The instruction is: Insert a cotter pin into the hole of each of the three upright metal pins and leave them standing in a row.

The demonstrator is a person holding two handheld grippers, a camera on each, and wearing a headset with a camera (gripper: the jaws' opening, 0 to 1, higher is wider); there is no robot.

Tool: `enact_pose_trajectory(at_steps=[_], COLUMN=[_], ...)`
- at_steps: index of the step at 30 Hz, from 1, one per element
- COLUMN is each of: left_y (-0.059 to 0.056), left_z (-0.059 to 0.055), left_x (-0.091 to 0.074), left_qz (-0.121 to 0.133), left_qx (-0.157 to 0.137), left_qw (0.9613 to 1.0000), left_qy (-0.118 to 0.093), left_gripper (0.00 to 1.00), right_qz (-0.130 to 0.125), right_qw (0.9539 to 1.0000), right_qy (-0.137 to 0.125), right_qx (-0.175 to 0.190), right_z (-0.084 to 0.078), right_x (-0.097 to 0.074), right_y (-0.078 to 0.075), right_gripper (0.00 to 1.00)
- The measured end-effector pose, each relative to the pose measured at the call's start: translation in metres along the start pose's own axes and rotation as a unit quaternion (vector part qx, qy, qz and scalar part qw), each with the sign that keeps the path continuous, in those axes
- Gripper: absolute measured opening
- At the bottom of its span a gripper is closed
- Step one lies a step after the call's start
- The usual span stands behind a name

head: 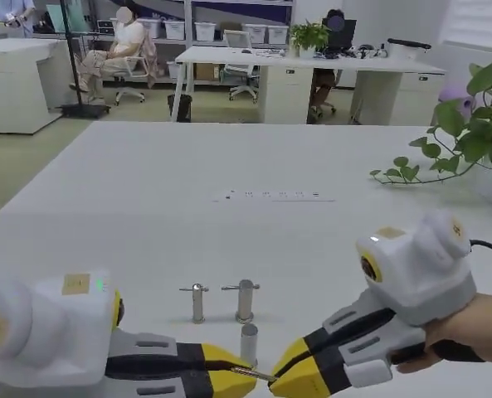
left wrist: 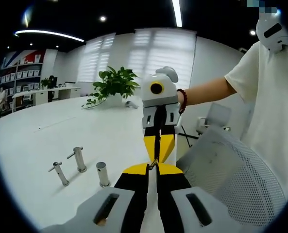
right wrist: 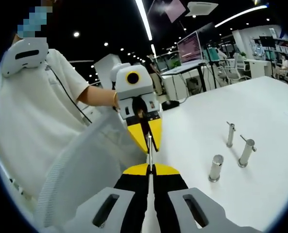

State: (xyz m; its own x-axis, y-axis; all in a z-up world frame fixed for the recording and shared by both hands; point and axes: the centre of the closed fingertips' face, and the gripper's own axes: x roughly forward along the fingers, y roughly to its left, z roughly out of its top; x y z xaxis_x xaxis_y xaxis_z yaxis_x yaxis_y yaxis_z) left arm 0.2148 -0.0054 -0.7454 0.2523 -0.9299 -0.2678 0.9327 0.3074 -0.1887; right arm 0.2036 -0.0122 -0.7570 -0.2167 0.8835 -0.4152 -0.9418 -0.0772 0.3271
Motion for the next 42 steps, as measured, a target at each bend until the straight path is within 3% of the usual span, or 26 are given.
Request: enact_pose_trajectory(at_steps=[9, 18, 25, 34, 42], left_y=[0.004, 0.023, 0.042, 0.061, 0.077], left_z=[-0.004, -0.011, -0.018, -0.019, -0.032], left_x=[0.002, -0.001, 0.001, 0.008, 0.02], left_qz=[0.017, 0.06, 0.102, 0.135, 0.156], left_qx=[0.003, -0.002, 0.001, 0.004, 0.002], left_qw=[0.9998, 0.998, 0.9944, 0.9904, 0.9862], left_qy=[0.009, 0.019, 0.027, 0.029, 0.055], left_gripper=[0.08, 0.2, 0.23, 0.29, 0.29], right_qz=[-0.015, -0.039, -0.058, -0.081, -0.09], right_qw=[0.9974, 0.992, 0.9885, 0.9832, 0.9794], right_qy=[0.051, 0.093, 0.108, 0.129, 0.148], right_qx=[-0.048, -0.076, -0.088, -0.1, -0.103], right_z=[-0.004, -0.014, -0.017, -0.022, -0.033], right_x=[-0.003, -0.013, -0.02, -0.031, -0.037], right_y=[-0.003, -0.02, -0.035, -0.054, -0.072], right_gripper=[0.03, 0.03, 0.03, 0.03, 0.03])
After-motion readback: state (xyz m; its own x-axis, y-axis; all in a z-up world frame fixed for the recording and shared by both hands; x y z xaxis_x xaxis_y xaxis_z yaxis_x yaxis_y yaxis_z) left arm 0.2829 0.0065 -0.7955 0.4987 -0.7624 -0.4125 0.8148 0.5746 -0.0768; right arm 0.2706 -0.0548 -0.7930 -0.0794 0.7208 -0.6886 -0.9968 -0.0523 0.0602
